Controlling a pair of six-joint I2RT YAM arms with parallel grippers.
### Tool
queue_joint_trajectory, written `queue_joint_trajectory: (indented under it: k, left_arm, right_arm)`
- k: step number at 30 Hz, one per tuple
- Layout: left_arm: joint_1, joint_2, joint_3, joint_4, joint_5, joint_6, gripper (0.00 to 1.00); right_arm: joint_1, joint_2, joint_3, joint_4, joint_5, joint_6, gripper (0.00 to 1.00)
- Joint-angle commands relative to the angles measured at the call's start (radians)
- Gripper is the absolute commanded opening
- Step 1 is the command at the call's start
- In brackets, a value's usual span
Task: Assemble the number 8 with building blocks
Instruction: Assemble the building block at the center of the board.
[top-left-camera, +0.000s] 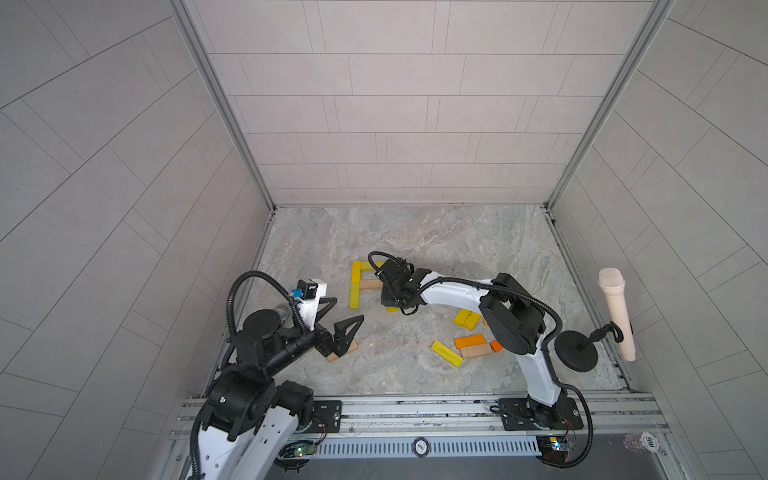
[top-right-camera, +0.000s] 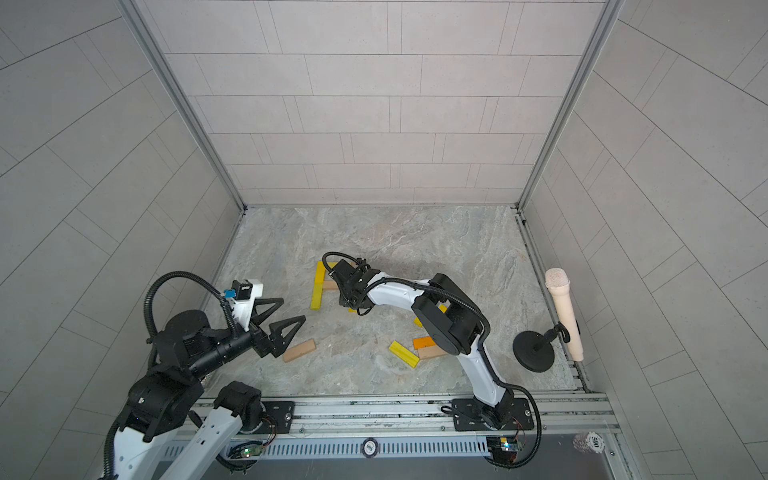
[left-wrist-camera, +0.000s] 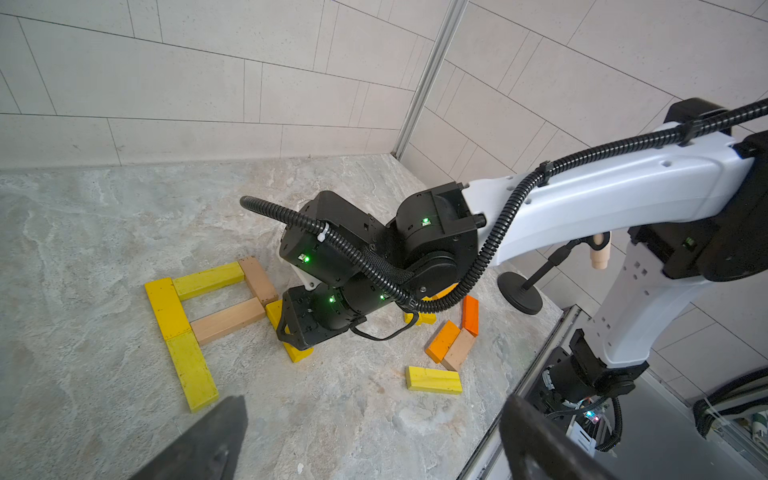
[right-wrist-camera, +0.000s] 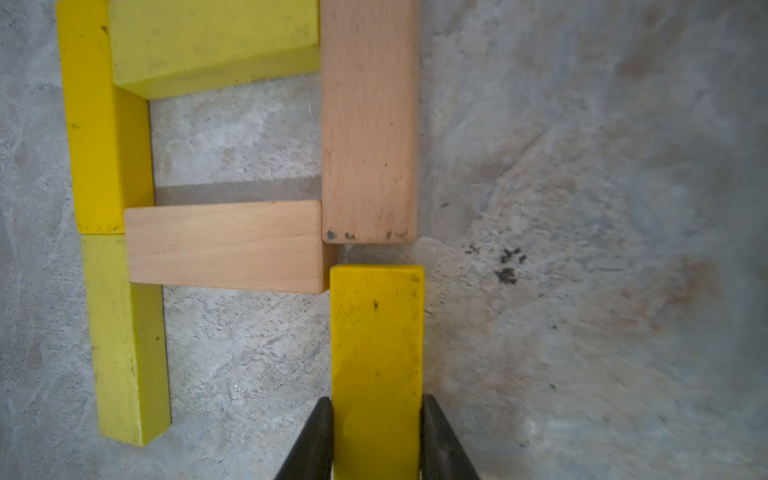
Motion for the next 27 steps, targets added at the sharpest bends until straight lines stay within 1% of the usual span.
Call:
queue_joint_trajectory:
  k: [1, 7, 18, 24, 27]
  left_arm:
    - [0.005, -0.008, -0.001, -0.004, 0.009, 0.018, 1.0]
    - [0.005, -0.008, 0.0, -0.003, 0.01, 0.018, 1.0]
    - [0.005, -0.007, -0.001, -0.004, 0.011, 0.018, 1.0]
    - [0.004, -0.006, -0.001, -0.003, 0.013, 0.018, 1.0]
    - [0.005, -0.005, -0.001, -0.003, 0.014, 0.017, 1.0]
  right_arm:
    - [-0.002, 0.02, 0.006, -0.008, 0.003, 0.022, 0.32]
    - [-0.003, 0.02, 0.007, -0.017, 0.008, 0.02, 0.33]
    - [-0.003, 0.022, 0.013, -0.016, 0.007, 0.026, 0.4]
    - [-0.005, 0.022, 0.014, -0.012, 0.007, 0.027, 0.4]
    - [-0.004, 0.021, 0.015, -0.009, 0.008, 0.027, 0.38]
